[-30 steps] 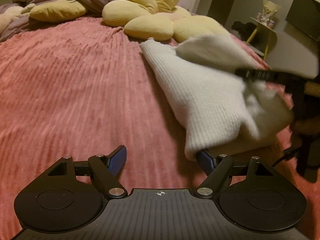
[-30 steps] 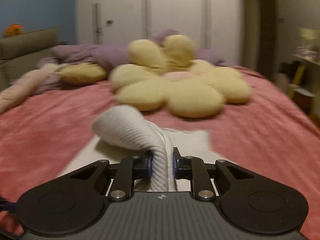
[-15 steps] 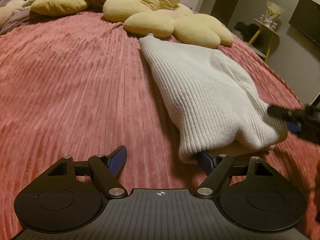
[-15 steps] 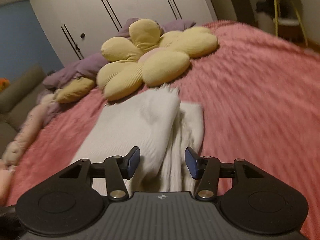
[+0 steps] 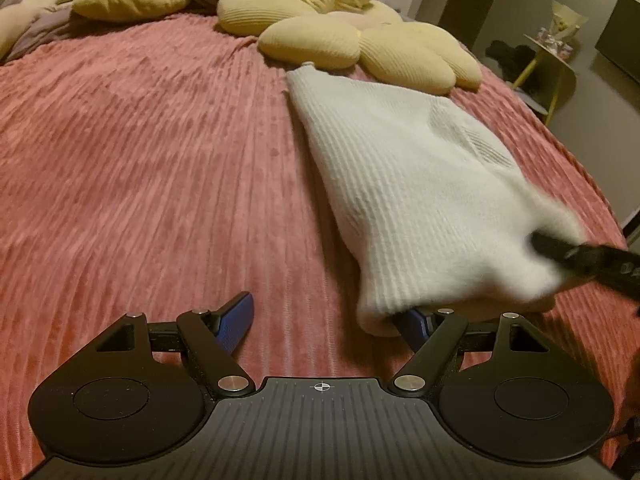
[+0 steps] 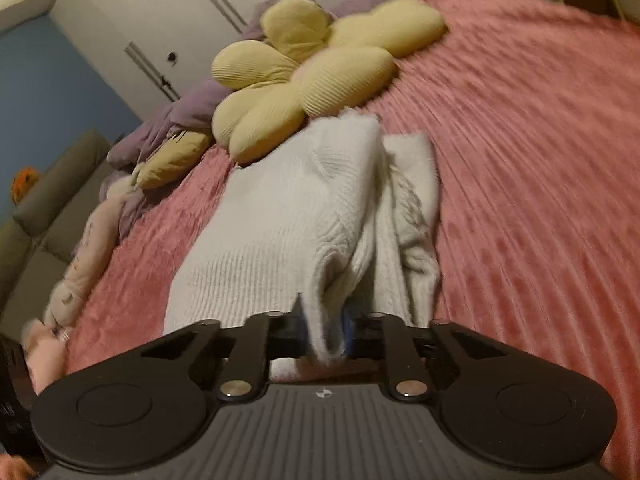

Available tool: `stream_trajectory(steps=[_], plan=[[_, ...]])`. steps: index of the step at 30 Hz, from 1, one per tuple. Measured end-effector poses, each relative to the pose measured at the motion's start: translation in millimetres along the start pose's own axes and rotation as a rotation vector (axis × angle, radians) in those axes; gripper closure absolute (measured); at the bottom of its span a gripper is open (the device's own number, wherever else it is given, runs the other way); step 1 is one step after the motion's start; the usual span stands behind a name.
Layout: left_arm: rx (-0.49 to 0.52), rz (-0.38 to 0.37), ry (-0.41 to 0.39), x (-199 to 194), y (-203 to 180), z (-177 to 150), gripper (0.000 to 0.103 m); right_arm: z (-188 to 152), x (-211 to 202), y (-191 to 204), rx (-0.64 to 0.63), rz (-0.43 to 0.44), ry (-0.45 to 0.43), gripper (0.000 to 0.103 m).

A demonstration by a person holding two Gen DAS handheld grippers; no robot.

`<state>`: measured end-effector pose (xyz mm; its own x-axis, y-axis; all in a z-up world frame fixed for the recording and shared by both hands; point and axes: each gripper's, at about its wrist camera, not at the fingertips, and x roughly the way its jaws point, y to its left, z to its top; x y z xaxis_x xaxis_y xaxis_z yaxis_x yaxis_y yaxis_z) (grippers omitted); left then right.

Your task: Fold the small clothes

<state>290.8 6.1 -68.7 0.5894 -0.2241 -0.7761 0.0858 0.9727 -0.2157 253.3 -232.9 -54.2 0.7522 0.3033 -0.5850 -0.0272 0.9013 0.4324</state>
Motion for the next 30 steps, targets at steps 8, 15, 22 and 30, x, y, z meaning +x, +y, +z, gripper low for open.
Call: stream_trajectory(steps=[8,15,22,30], plan=[[0.023,-0.017,0.029,-5,8,1,0.020,-17,5,10,-0.249,-0.203,-0.026,0.089],[0.067,0.016,-0.110,-50,26,18,0.018,-1,-29,7,-0.325,-0.273,-0.150,0.049],[-0.172,0.030,-0.252,-19,2,65,0.010,31,32,60,-0.347,-0.185,-0.185,0.078],[-0.272,-0.016,-0.187,44,-5,70,0.009,15,94,43,-0.487,-0.311,-0.184,0.083]])
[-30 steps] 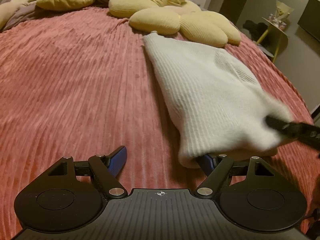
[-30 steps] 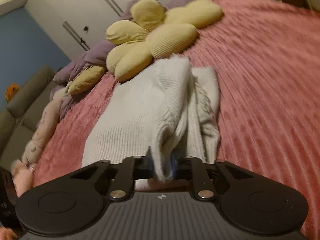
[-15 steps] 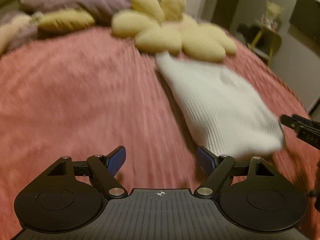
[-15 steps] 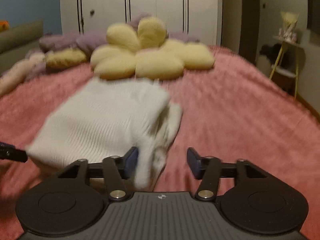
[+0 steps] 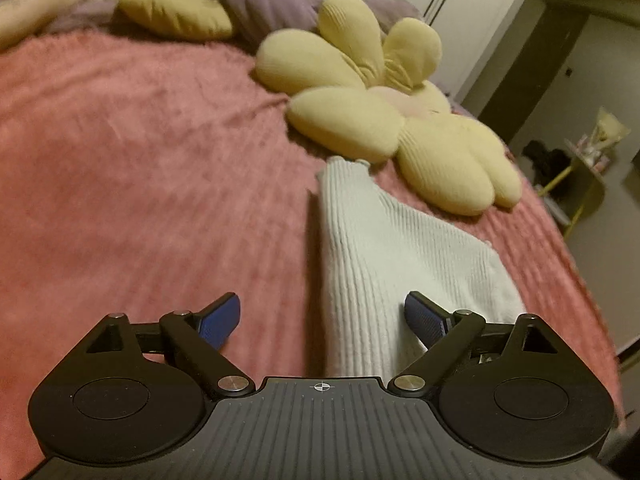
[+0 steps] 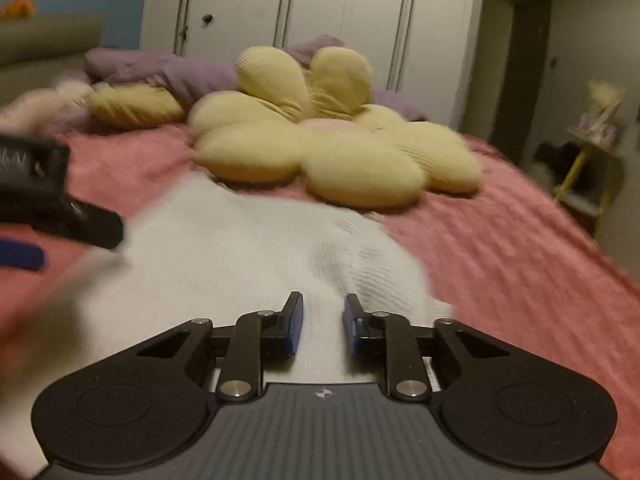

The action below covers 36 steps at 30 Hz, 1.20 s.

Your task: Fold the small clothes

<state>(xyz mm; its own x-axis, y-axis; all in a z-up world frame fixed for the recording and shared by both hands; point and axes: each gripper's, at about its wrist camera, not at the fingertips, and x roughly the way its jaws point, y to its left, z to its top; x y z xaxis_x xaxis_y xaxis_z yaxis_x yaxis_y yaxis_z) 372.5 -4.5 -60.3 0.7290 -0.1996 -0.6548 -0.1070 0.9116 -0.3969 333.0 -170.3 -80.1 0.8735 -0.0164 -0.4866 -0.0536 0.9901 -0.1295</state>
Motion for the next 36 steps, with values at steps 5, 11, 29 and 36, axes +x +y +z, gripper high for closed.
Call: stream_trajectory(steps=[5,11,29,36], plan=[[0.026,0.014,0.020,23,-8,-16,0.007,-11,-2,-7,0.031,0.006,-0.042,0.083],[0.116,0.058,0.000,29,-12,-26,0.002,-11,4,-4,0.006,0.017,-0.029,0.083],[0.151,0.009,0.095,16,-7,-16,0.002,0,2,-1,-0.082,0.041,0.040,0.080],[0.079,-0.247,0.209,-6,28,-6,0.002,10,-30,-39,0.054,0.163,0.112,0.072]])
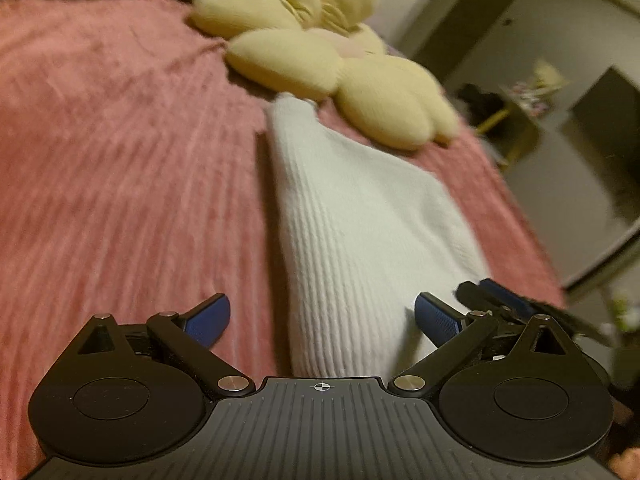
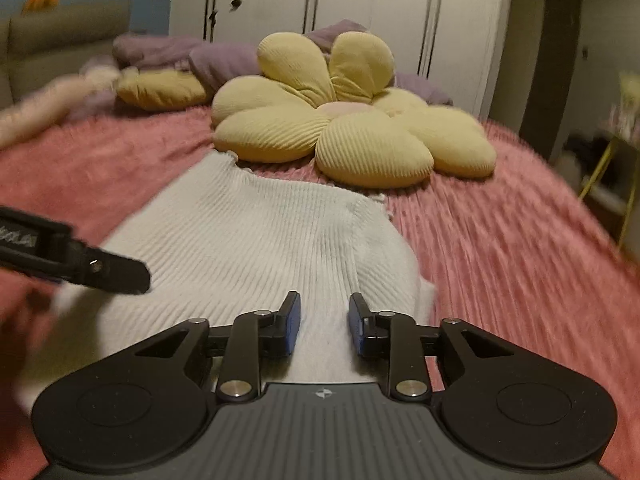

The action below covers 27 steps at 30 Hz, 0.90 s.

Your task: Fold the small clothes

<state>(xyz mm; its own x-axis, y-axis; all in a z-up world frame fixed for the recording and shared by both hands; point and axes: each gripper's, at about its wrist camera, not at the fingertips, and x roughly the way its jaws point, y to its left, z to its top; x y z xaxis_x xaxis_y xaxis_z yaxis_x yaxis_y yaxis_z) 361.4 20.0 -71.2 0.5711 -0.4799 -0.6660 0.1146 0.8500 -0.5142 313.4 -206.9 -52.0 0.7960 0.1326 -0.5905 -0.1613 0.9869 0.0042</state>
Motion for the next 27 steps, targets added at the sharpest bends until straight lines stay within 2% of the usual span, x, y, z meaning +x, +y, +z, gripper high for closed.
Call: stream_trajectory(steps=[1,2,3,4,6,7,10,11,15,17,18,19,21,24,27], plan=[[-0.012,-0.031,0.012,-1,4,0,0.002,-1,-6,-9,0.042,0.008,-0.002,0.062],[-0.022,-0.058,0.022,0,6,1,0.002,-3,-12,-18,0.088,-0.009,0.004,0.035],[-0.034,-0.076,0.031,2,7,1,0.002,-4,-14,-26,0.124,-0.020,0.014,0.027],[-0.054,-0.094,0.041,5,8,2,0.002,-7,-15,-34,0.160,0.006,0.020,0.026],[-0.095,-0.142,0.062,16,11,4,0.002,-13,-8,-52,0.271,0.083,0.067,0.027],[-0.107,-0.153,0.074,21,12,5,0.005,-15,-4,-60,0.325,0.115,0.082,0.027],[-0.114,-0.147,0.089,33,9,7,0.017,-18,11,-80,0.459,0.234,0.110,0.036],[-0.104,-0.142,0.094,37,7,8,0.018,-19,16,-84,0.484,0.255,0.113,0.039],[-0.075,-0.115,0.094,49,-1,13,0.019,-24,37,-98,0.596,0.330,0.145,0.039],[-0.085,-0.102,0.077,53,-4,14,0.025,-27,44,-104,0.656,0.362,0.141,0.041],[-0.074,-0.090,0.067,52,-5,14,0.035,-27,46,-104,0.670,0.363,0.141,0.043],[-0.061,-0.079,0.060,49,-4,14,0.041,-27,47,-103,0.676,0.362,0.141,0.053],[-0.060,-0.089,0.050,45,-1,15,0.047,-24,47,-96,0.661,0.354,0.132,0.060],[-0.087,-0.102,0.032,32,4,18,0.052,-12,39,-79,0.581,0.326,0.103,0.064],[-0.062,-0.099,-0.014,5,4,22,0.052,3,32,-60,0.534,0.349,0.082,0.064]])
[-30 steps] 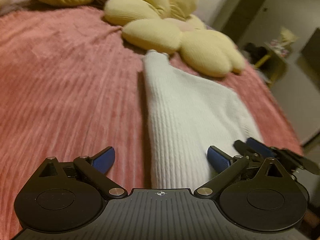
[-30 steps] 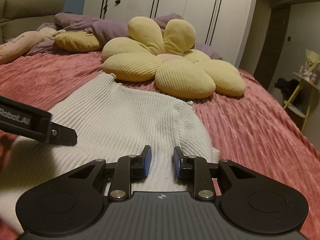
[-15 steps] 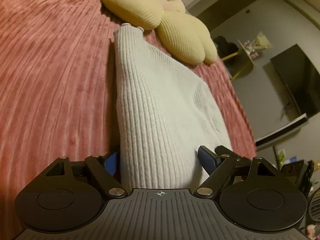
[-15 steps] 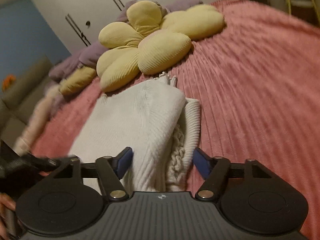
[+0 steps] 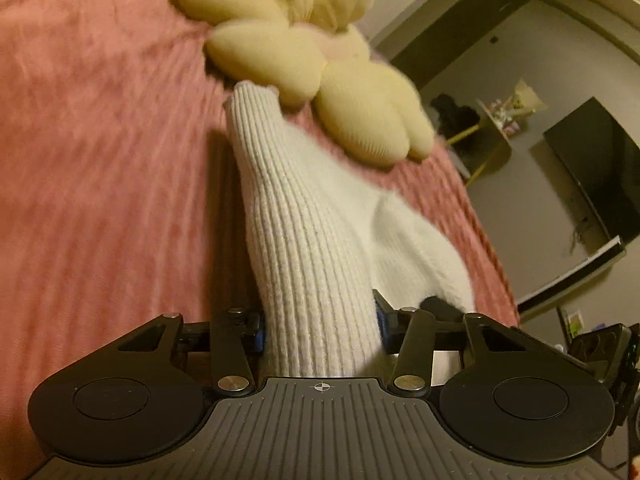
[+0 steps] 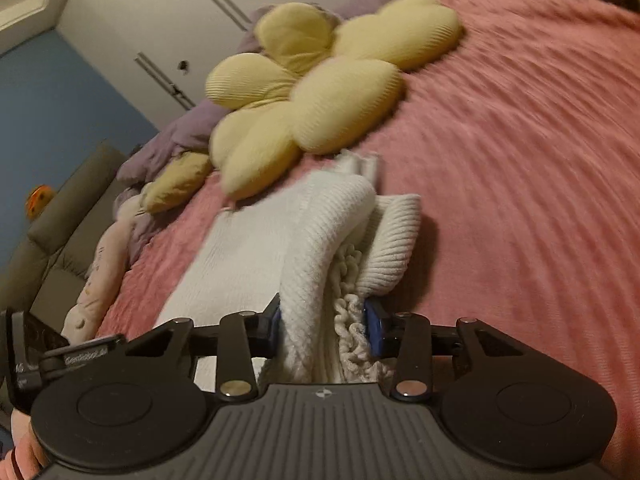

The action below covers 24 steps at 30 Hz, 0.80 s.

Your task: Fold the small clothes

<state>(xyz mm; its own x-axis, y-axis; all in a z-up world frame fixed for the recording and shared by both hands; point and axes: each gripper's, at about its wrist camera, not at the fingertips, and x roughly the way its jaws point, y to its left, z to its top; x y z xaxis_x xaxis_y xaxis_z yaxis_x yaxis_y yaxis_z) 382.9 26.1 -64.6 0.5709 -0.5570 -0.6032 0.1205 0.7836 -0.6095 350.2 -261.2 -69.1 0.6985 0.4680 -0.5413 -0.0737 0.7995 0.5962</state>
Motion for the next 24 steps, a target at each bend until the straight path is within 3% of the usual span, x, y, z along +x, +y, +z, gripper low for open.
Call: stream_trajectory(steps=[3,5,7,8,10,13,16,19,22,23,24], plan=[[0.045,0.044,-0.050,-37,4,3,0.051,-5,3,29,-0.071,0.034,0.018,0.064],[0.066,0.113,-0.068,-59,13,-1,0.048,-14,6,46,-0.109,0.054,0.031,0.062],[0.087,0.208,-0.090,-80,21,-8,0.046,-23,5,59,-0.152,0.033,0.024,0.054],[0.098,0.260,-0.110,-89,26,-12,0.045,-28,2,65,-0.176,-0.007,-0.003,0.044],[0.130,0.332,-0.162,-106,28,-20,0.037,-36,-8,78,-0.230,-0.074,-0.074,0.041],[0.158,0.401,-0.228,-122,24,-29,0.023,-47,-15,92,-0.217,-0.065,-0.086,0.042],[0.197,0.369,-0.204,-122,14,-44,0.020,-67,-23,98,-0.190,-0.042,-0.082,0.042],[0.268,0.350,-0.171,-114,4,-62,0.018,-90,-30,93,-0.163,-0.064,-0.067,0.052],[0.232,0.349,-0.126,-102,8,-73,0.018,-104,-31,85,-0.127,-0.059,-0.020,0.060],[0.207,0.339,-0.110,-99,11,-74,0.018,-106,-29,85,-0.124,-0.057,-0.004,0.069],[0.189,0.331,-0.098,-97,12,-76,0.018,-107,-29,86,-0.128,-0.044,0.005,0.072]])
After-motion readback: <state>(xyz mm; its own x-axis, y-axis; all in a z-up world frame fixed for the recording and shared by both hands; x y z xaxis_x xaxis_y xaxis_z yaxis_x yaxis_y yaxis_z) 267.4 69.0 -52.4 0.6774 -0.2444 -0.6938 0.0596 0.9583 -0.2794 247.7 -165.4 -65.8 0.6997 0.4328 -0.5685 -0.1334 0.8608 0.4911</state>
